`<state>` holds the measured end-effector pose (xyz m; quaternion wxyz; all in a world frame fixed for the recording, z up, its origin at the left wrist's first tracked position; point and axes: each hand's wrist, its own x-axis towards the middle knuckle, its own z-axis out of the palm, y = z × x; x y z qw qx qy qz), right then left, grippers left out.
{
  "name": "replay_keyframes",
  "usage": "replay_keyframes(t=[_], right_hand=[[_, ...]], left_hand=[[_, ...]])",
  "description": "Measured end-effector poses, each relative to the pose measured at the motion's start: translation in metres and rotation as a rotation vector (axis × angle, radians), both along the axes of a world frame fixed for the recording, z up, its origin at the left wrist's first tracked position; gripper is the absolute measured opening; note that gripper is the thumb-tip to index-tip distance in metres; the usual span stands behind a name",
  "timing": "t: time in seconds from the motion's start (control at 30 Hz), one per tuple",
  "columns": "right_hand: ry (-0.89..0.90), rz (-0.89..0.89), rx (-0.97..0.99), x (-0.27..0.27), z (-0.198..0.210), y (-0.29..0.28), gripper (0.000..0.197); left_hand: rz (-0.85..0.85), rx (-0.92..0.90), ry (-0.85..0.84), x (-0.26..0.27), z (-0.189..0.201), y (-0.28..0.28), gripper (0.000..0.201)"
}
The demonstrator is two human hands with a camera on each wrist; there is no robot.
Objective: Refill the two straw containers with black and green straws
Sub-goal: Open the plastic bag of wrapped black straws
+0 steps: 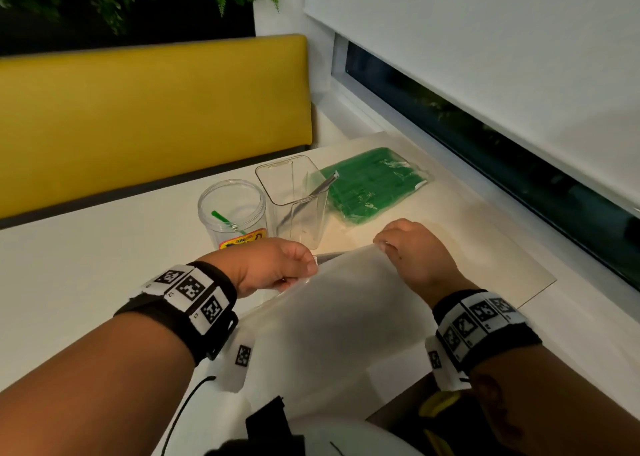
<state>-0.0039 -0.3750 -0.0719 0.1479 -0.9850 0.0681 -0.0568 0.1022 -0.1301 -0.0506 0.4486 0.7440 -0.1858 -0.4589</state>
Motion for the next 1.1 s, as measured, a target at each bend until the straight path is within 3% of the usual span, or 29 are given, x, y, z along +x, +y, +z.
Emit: replay_keyframes(t=[0.07, 0.17, 0.3, 0.47, 0.57, 0.63, 0.77, 0.8, 0.83, 0.9, 0.97, 1.03, 1.1], right_hand=[[-0.011, -0.006, -0.027, -0.004, 0.008, 0.006, 0.032], [-0.083, 0.135, 0.061, -0.008, 0.030, 0.045, 0.043], [-0.139, 0.294, 0.116, -0.007, 0.026, 0.072, 0.019], [-0.387, 0.284, -0.145, -0.011, 0.010, 0.066, 0.011], [-0.513, 0.305, -0.254, -0.022, 0.017, 0.068, 0.012], [-0.414, 0.348, -0.254, -0.030, 0.030, 0.069, 0.013], [0.395, 0.458, -0.128, -0.058, 0.052, 0.068, 0.014], [0.484, 0.474, -0.089, -0.064, 0.057, 0.068, 0.015], [0.467, 0.476, -0.066, -0.064, 0.065, 0.068, 0.016], [0.165, 0.365, 0.025, -0.059, 0.078, 0.067, 0.020], [-0.026, 0.197, 0.039, -0.044, 0.089, 0.065, 0.060], [0.064, 0.114, 0.010, -0.030, 0.083, 0.062, 0.097], [0.195, 0.043, 0.144, -0.019, 0.070, 0.060, 0.088]], left_hand=[[0.002, -0.030, 0.036, 0.000, 0.000, -0.001, 0.016], [0.041, -0.094, 0.153, 0.000, 0.000, -0.009, 0.011], [0.074, -0.164, 0.303, -0.003, -0.001, -0.015, 0.014], [0.047, -0.149, 0.281, 0.001, 0.002, -0.012, 0.022], [0.048, -0.068, 0.131, 0.002, 0.004, -0.014, 0.031], [0.084, -0.036, 0.021, 0.002, 0.006, -0.016, 0.030], [0.285, -0.019, -0.051, 0.006, 0.010, -0.026, 0.022], [0.300, 0.011, -0.124, 0.005, 0.012, -0.028, 0.023], [0.277, 0.046, -0.233, 0.003, 0.014, -0.031, 0.023], [0.169, 0.075, -0.484, -0.004, 0.021, -0.037, 0.026], [0.105, -0.009, -0.628, -0.018, 0.032, -0.043, 0.030], [0.103, -0.134, -0.674, -0.032, 0.042, -0.049, 0.026], [0.127, -0.215, -0.615, -0.041, 0.046, -0.050, 0.029]])
